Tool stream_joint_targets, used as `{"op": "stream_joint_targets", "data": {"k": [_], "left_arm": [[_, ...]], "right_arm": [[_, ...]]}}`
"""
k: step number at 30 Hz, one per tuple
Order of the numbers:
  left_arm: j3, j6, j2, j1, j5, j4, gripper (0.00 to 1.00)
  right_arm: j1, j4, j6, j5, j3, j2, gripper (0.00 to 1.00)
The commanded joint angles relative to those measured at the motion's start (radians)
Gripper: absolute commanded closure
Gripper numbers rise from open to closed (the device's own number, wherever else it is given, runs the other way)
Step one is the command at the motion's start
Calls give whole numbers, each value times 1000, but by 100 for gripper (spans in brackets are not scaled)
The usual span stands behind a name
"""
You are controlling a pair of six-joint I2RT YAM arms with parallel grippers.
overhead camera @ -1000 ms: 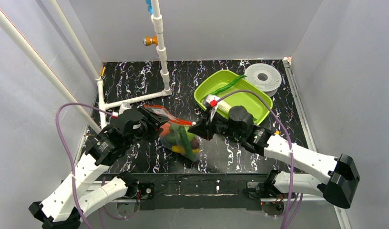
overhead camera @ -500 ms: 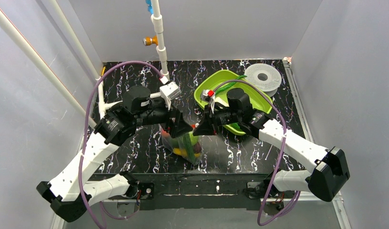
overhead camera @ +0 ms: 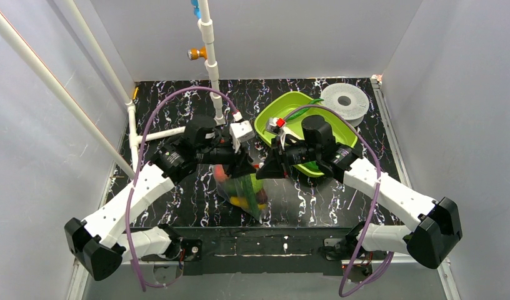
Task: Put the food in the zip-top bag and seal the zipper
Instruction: Zip the zipper food storage bag at the center of the board.
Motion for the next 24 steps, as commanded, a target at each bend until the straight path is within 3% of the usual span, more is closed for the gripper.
{"op": "stream_joint_targets", "data": {"k": [1, 6, 9, 12, 18, 24], "left_arm": [[10, 19, -5, 3, -96, -66, 77], [1, -47, -19, 4, 0, -72, 89], [-7, -106, -41, 4, -11, -60, 91], [-25, -170, -73, 4, -17, -35, 94], [-78, -229, -127, 4, -71, 7, 100], [-90, -251, -144, 4, -46, 15, 100]], "right_arm": [[-6, 0, -19, -45, 37, -36, 99], [-6, 6, 0, 0, 28, -60, 98], [-6, 78, 71, 82, -20, -94, 65], [-7, 229, 168, 107, -93, -127, 48], [-6, 511, 329, 119, -228, -137, 40], [-6, 600, 350, 66, -216, -78, 40]]}}
